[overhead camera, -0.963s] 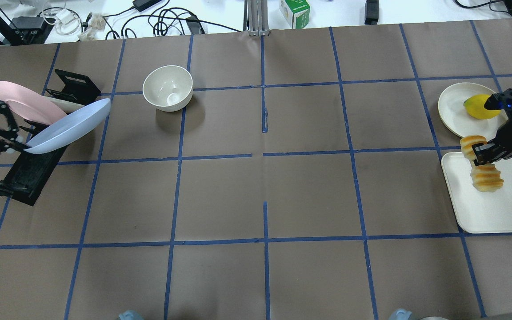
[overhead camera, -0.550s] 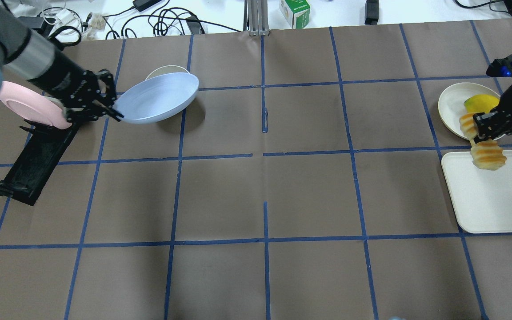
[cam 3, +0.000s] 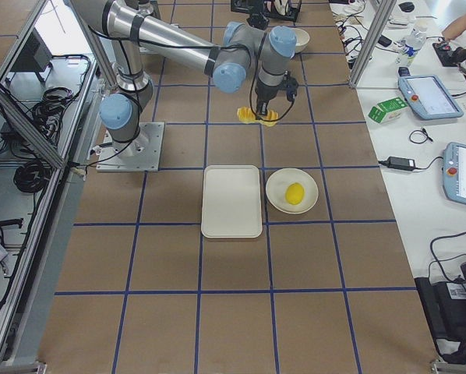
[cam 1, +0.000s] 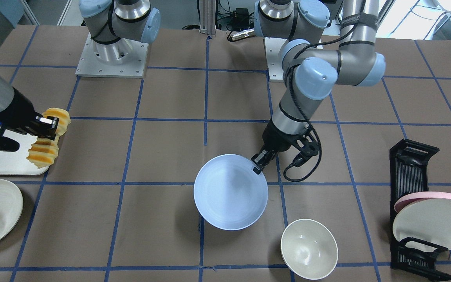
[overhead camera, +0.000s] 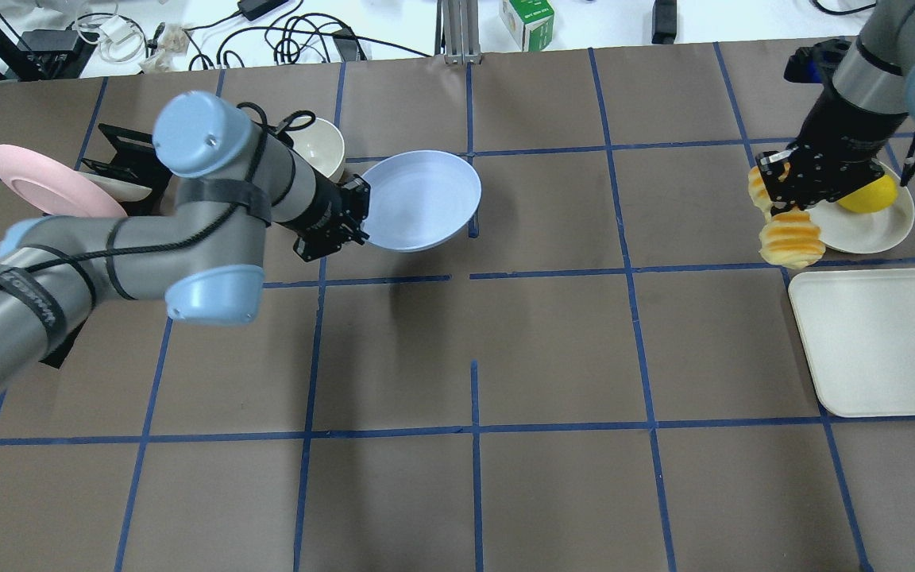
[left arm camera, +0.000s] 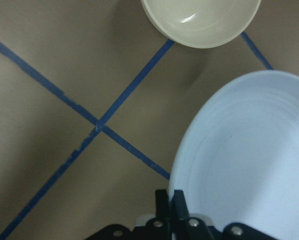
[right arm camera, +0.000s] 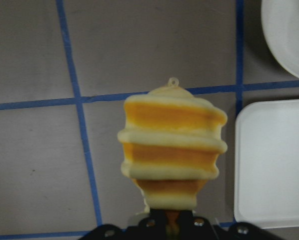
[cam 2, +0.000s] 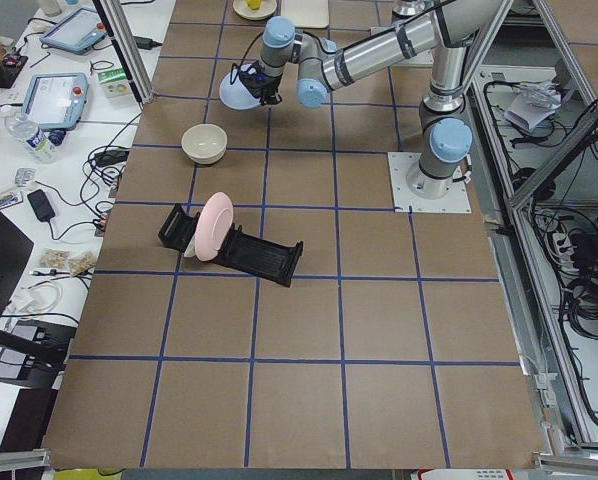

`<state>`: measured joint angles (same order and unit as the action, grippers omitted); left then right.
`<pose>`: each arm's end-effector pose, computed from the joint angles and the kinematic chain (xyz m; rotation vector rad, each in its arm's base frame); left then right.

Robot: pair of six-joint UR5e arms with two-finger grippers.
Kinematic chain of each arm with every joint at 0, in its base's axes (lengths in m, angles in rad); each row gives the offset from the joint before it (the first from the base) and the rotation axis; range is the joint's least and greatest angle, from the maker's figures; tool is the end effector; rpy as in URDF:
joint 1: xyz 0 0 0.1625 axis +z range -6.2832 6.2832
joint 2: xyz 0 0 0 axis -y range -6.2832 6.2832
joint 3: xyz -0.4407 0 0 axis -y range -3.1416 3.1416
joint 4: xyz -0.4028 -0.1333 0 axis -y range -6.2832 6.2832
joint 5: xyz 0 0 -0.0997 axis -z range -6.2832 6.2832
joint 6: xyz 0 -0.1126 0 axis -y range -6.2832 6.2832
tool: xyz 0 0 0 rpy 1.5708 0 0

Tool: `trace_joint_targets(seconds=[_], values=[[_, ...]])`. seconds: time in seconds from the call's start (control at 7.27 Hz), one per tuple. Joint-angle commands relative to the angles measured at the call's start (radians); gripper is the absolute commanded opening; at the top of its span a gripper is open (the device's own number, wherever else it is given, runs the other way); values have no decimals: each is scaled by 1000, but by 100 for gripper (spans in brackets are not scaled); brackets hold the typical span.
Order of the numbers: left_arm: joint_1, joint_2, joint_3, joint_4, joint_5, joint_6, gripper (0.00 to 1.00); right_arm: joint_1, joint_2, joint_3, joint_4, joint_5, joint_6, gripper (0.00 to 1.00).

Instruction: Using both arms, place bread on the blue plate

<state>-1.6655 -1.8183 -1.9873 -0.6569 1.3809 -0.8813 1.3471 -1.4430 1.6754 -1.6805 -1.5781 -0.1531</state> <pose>-0.2058 -0.5321 0.2590 1.0614 -2.6470 0.1890 0.0109 -0.5494 0.3829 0.1094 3.1181 0.1904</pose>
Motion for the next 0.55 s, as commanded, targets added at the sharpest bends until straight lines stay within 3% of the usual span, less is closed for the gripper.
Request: trace_joint_targets(seconds=[0.0, 0.14, 0.28, 0.41], values=[[-95, -91, -38, 142, 82, -62, 0, 114, -13, 10, 2, 7, 93, 0], [-100, -113, -36, 151, 82, -117, 0, 125, -13, 21, -1, 9, 99, 0], [-103, -121, -31, 152, 81, -122, 99, 165, -14, 8, -24, 12, 99, 0], [-106, -93, -25, 137, 82, -117, 100, 206, -11, 1, -36, 44, 122, 0]])
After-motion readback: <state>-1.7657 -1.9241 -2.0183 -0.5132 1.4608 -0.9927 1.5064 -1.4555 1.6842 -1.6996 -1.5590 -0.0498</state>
